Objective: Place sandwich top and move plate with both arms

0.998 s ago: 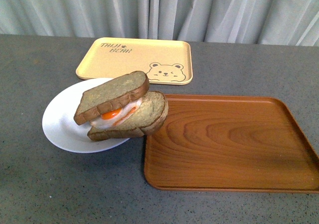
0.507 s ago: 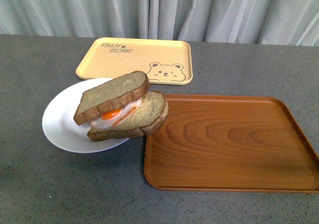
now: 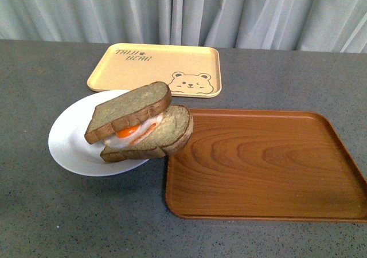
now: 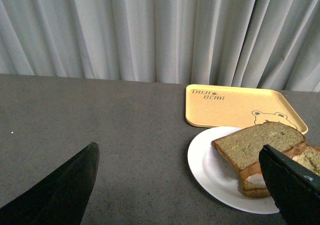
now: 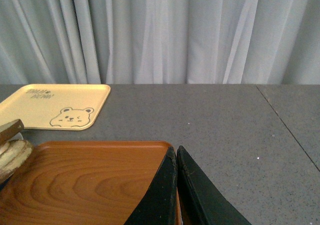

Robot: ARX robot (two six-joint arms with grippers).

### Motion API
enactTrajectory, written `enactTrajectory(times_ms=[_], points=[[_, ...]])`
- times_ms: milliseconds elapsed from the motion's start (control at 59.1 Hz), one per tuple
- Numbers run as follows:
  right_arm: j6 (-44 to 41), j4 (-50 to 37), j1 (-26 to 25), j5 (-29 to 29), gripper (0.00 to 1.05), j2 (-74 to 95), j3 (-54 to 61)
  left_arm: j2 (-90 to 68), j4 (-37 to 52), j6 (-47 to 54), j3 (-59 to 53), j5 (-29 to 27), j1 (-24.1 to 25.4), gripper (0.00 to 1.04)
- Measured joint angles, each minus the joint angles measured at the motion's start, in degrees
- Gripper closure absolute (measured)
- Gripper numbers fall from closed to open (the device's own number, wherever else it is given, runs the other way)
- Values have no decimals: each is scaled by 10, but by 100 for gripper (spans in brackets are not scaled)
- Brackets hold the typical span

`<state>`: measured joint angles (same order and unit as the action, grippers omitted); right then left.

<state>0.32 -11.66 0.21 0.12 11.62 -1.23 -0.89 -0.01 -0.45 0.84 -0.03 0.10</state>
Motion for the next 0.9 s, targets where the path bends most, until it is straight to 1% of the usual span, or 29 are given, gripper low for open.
enactTrajectory(times_ms=[135, 169, 237, 490, 575, 592, 660, 693, 727, 761, 778, 812, 829, 846, 862, 896], points=[[0, 19, 0, 0, 103, -18, 0, 0, 0, 0, 0, 0, 0, 9], [0, 59, 0, 0, 103, -47, 0, 0, 0, 0, 0, 0, 0, 9], [0, 110, 0, 0, 103, -97, 0, 0, 0, 0, 0, 0, 0, 9], [-1, 116, 0, 0, 102, -112, 0, 0, 0, 0, 0, 0, 0, 9], [-1, 116, 0, 0, 87, -113, 0, 0, 0, 0, 0, 0, 0, 9], [-1, 116, 0, 0, 85, -113, 0, 0, 0, 0, 0, 0, 0, 9], [-1, 116, 0, 0, 67, -113, 0, 0, 0, 0, 0, 0, 0, 9], [-1, 116, 0, 0, 62, -113, 0, 0, 0, 0, 0, 0, 0, 9], [-1, 116, 0, 0, 57, -113, 0, -10, -9, -10, 5, 15, 5, 9], [-1, 116, 0, 0, 50, -113, 0, -49, -100, -61, 39, 93, 13, 9], [-1, 116, 0, 0, 48, -113, 0, -64, -120, -74, 49, 106, 13, 9], [-1, 116, 0, -1, 41, -113, 0, -139, -181, -136, 88, 153, 0, 9], [-1, 116, 0, -1, 39, -113, 0, -156, -186, -144, 95, 158, -6, 9], [-1, 116, 0, -1, 36, -113, 0, -190, -187, -180, 106, 163, -17, 9], [-1, 116, 0, -1, 34, -113, 0, -223, -178, -201, 113, 164, -29, 9], [-1, 116, 0, -2, 27, -113, 0, -269, -153, -246, 122, 165, -44, 9]])
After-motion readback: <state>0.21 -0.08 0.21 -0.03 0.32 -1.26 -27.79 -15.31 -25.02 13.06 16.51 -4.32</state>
